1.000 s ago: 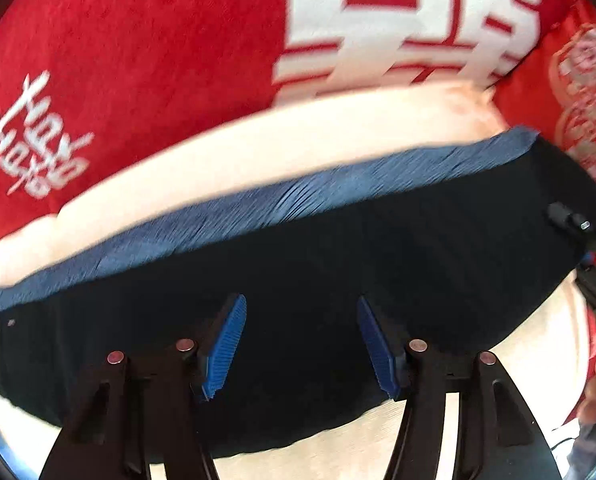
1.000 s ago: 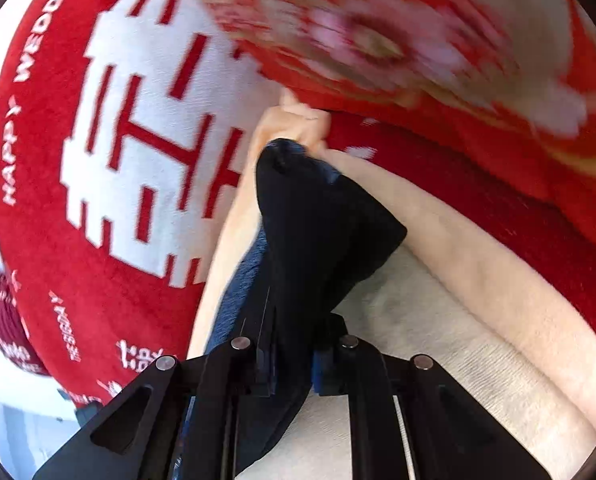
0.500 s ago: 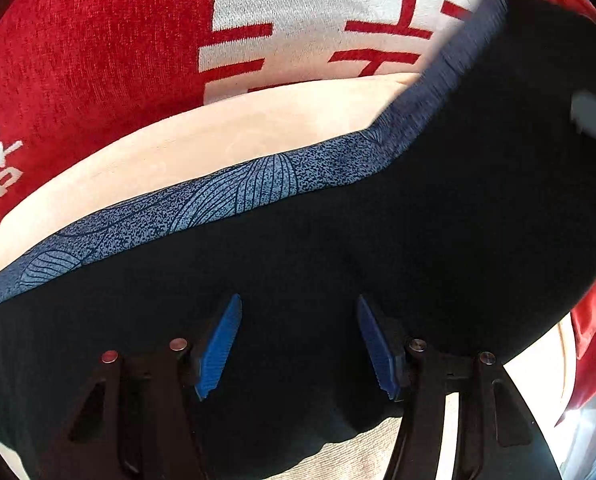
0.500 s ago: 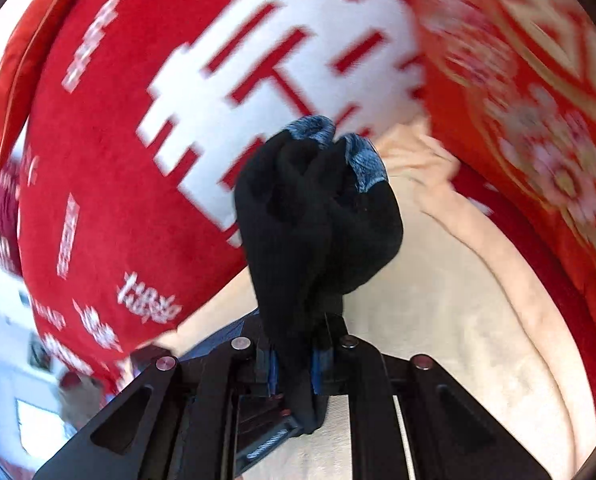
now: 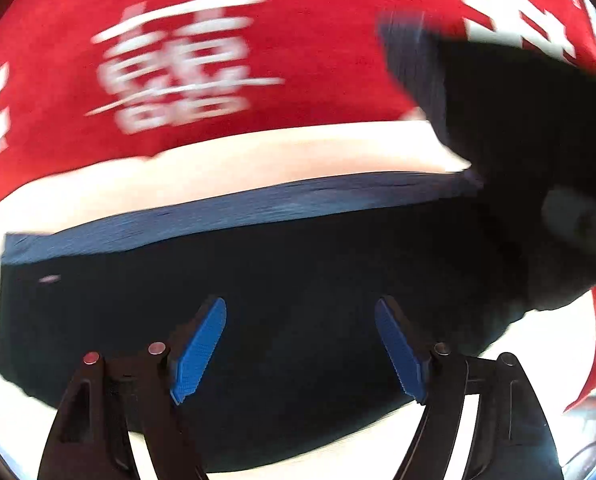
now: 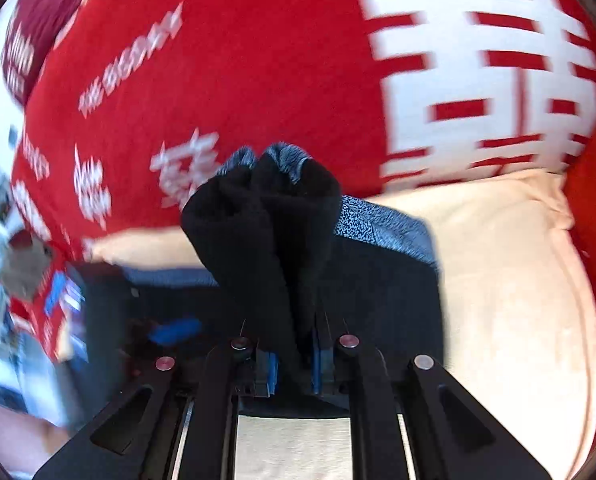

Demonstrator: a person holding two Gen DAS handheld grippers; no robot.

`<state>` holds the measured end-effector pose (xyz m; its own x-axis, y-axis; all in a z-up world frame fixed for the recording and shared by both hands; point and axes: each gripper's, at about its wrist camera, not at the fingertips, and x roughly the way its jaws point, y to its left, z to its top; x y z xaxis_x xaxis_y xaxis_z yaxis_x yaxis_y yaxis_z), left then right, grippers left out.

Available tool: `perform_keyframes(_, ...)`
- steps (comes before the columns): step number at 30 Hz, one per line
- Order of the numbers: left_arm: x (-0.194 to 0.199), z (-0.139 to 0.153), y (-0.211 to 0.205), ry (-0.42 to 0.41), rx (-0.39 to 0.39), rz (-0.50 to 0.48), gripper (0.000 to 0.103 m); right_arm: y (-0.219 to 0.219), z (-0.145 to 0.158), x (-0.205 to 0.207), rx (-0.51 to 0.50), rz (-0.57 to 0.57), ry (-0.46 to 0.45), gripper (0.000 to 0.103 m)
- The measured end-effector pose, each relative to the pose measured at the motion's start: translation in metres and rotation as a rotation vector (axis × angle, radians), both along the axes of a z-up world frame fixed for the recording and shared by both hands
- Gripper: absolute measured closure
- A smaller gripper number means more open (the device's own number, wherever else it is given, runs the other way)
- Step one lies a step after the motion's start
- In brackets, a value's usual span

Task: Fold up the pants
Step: 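Fold the held leg end over toward the waistband with the right gripper, then release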

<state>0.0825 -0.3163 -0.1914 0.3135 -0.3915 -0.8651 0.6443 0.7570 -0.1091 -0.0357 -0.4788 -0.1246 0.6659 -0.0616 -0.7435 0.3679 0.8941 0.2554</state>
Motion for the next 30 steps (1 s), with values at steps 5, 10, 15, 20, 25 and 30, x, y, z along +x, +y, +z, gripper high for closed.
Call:
perform_keyframes(5, 0.034, -0.018, 0.071, 0.007, 0.072, 0.084, 0.025, 0.066, -0.058, 0.045, -0.113, 0.093, 0.185, 0.085)
perform_keyframes(10, 0.049, -0.029, 0.103, 0.040, 0.074, 0.144, 0.025, 0.127, -0.090, 0.056, -0.424, 0.167, 0.355, 0.067)
perform_keyframes(15, 0.042, -0.015, 0.094, 0.081, 0.001, 0.081, 0.025, 0.123, -0.061, 0.024, -0.185, 0.201, 0.283, 0.057)
perform_keyframes(20, 0.033, 0.008, 0.056, 0.175, -0.123, -0.041, 0.025, 0.042, -0.066, -0.006, 0.395, -0.067, 0.145, 0.057)
perform_keyframes(25, 0.021, 0.009, 0.029, 0.247, -0.154, -0.097, 0.025, 0.007, -0.097, -0.027, 0.695, -0.203, 0.060, 0.057)
perform_keyframes(30, 0.022, -0.014, 0.004, 0.315, -0.137, -0.112, 0.026, -0.002, -0.113, -0.038, 0.794, -0.279, 0.015, 0.057)
